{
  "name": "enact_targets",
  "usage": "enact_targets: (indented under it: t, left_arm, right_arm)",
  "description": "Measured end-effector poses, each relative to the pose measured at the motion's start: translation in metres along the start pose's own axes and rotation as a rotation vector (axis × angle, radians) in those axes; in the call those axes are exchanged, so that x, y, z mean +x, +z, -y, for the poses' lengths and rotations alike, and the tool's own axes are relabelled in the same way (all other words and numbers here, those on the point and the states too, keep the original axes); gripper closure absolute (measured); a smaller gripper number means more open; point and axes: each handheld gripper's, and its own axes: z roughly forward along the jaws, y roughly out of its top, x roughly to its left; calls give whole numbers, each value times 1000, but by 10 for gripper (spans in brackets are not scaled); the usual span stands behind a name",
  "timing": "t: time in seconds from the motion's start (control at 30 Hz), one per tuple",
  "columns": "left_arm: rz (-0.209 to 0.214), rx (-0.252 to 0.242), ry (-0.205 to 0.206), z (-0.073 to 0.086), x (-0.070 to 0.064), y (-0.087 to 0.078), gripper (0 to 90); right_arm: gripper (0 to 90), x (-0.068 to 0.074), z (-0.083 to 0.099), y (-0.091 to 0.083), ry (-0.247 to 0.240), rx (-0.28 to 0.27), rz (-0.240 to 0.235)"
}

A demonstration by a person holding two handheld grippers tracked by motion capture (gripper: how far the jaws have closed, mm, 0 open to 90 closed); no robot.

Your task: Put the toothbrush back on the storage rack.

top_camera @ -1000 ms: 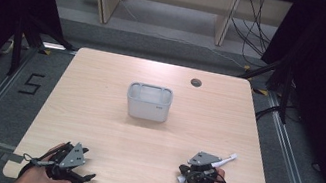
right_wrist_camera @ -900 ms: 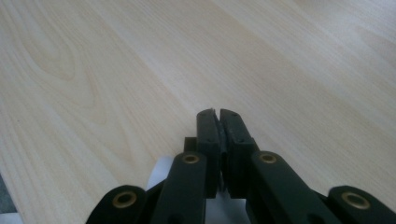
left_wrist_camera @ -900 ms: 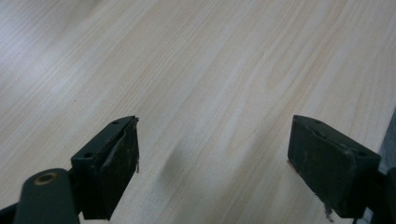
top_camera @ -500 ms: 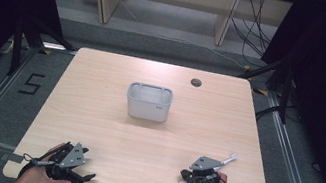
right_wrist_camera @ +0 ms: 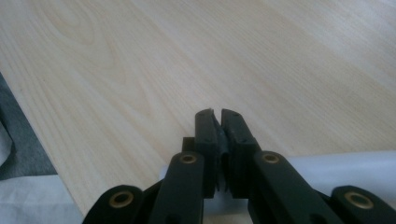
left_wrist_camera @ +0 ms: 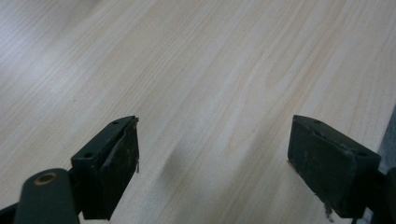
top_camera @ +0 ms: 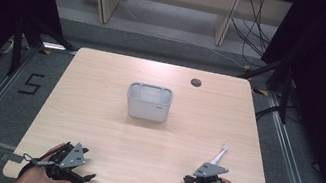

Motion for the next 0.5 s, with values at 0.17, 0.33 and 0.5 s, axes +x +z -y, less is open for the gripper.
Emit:
enact_targets:
  t: [0.17, 0.33, 0.5]
  left_arm:
    - [1, -1, 0, 0, 0, 0, 163]
    - [1, -3, -3, 0, 0, 0, 163]
    - [2, -2, -1, 0, 0, 0, 163]
  right_arm:
    - [860, -2, 5, -5, 1, 3, 5]
    - [853, -6, 10, -9, 2, 24, -3]
    - [853, -8, 15, -12, 15, 10, 17]
